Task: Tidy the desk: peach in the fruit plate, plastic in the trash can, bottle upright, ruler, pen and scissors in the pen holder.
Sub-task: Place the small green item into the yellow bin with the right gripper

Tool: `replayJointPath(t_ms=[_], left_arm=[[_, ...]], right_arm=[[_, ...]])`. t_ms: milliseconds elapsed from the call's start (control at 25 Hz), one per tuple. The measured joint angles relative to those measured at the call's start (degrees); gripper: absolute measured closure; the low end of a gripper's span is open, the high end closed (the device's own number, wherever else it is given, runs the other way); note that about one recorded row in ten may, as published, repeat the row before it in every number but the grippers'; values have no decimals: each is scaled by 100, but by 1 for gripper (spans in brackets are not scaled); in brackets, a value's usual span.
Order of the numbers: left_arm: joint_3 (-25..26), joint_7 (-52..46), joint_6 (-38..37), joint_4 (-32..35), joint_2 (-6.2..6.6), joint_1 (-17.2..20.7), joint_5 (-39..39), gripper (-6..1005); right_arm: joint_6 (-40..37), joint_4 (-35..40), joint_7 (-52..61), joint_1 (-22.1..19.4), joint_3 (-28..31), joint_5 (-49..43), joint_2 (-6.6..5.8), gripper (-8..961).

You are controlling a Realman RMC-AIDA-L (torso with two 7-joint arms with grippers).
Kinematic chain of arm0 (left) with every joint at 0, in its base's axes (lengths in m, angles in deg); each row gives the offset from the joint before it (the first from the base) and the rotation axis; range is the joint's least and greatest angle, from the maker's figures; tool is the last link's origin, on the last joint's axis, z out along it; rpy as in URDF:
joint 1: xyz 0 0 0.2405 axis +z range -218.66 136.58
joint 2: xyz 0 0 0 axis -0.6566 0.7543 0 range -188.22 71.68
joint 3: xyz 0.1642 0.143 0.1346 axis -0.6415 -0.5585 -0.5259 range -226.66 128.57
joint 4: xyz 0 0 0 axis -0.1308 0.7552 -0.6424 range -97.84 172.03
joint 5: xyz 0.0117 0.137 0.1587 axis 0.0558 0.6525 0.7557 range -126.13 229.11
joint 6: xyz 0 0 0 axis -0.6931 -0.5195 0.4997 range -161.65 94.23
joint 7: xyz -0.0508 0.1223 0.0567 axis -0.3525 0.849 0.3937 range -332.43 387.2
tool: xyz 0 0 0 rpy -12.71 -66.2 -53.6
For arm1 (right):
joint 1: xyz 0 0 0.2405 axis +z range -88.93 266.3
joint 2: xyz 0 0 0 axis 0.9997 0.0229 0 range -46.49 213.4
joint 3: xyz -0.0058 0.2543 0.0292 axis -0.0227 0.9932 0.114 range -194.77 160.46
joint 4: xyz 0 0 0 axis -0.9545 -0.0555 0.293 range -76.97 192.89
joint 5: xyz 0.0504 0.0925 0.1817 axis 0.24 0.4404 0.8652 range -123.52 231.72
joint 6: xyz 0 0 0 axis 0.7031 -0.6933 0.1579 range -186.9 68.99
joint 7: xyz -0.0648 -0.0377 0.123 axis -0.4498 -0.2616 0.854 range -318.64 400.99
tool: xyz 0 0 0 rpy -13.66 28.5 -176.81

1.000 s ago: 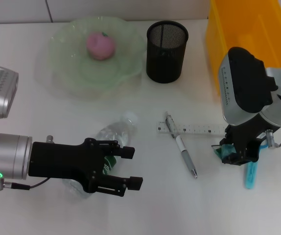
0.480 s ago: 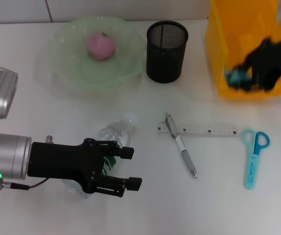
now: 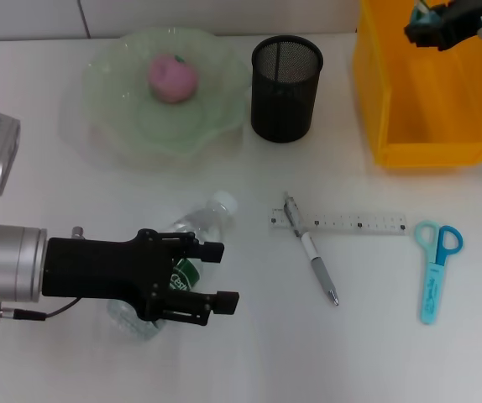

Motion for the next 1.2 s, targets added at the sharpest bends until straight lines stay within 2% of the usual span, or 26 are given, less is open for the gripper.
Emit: replayJointPath(t_ms=[80, 160, 440, 600, 1040, 1200], left_arm=[[52, -3, -22, 0, 0, 7, -3, 175], [112, -14, -42, 0, 0, 23, -2, 176], [115, -47, -57, 0, -4, 45, 5, 180], [115, -60, -63, 0, -12, 46, 9, 182], [115, -62, -108, -5, -18, 46, 9, 188], [104, -62, -88, -9, -20, 37, 7, 190]], right_arm=[[272, -456, 22, 123, 19, -1, -14, 581], [314, -480, 18, 123, 17, -7, -15, 577], [310, -480, 15, 96, 15, -15, -18, 365], [304, -439, 3, -23, 52, -57, -21, 294], [630, -159, -37, -631, 50, 79, -7, 248], [753, -125, -46, -736, 40, 141, -8, 195]])
